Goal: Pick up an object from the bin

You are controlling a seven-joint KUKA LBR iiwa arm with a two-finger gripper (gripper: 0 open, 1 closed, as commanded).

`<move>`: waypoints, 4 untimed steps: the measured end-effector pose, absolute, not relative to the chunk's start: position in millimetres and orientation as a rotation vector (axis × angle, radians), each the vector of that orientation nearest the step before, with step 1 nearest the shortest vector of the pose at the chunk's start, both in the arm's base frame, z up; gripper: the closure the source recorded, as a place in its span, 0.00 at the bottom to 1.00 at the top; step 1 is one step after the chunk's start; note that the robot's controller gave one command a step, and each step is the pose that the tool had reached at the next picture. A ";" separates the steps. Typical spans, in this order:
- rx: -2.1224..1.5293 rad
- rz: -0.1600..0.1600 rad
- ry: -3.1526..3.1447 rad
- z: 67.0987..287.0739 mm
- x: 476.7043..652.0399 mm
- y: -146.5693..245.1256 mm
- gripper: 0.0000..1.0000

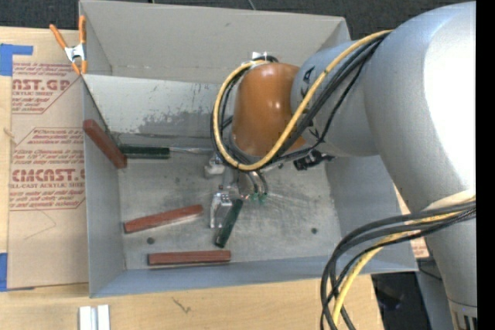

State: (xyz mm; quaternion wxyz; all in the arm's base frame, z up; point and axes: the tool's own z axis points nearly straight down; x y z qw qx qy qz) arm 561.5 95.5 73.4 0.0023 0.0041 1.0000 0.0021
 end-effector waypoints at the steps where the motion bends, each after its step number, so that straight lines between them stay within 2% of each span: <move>1: 0.013 0.007 3.136 73.3 561.6 95.5 0.00; 2: -0.253 0.003 3.117 75.8 520.6 151.7 1.00; 3: -0.253 0.003 3.117 75.8 520.6 151.7 1.00; 4: -0.174 0.002 3.137 126.8 508.6 156.2 1.00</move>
Offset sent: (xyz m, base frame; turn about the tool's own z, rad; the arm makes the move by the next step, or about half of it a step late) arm -0.0460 0.0556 -0.0034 -0.1717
